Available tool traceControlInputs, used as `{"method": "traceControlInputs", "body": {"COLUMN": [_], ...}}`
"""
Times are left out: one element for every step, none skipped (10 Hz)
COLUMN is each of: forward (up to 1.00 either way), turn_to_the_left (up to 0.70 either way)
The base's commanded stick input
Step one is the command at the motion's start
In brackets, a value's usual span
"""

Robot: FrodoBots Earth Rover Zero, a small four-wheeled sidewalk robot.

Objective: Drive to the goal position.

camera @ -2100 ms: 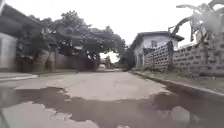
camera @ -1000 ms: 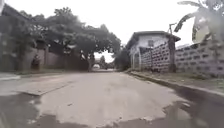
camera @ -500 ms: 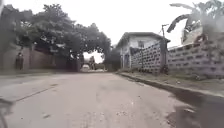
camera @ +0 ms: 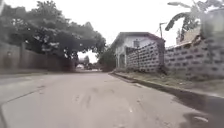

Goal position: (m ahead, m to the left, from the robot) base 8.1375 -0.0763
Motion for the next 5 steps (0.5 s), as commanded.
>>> {"method": "traceControlInputs", "body": {"forward": [0.70, 0.70, 0.70, 0.70, 0.70], "turn_to_the_left": [0.00, -0.33, -0.35, -0.35, -0.35]}}
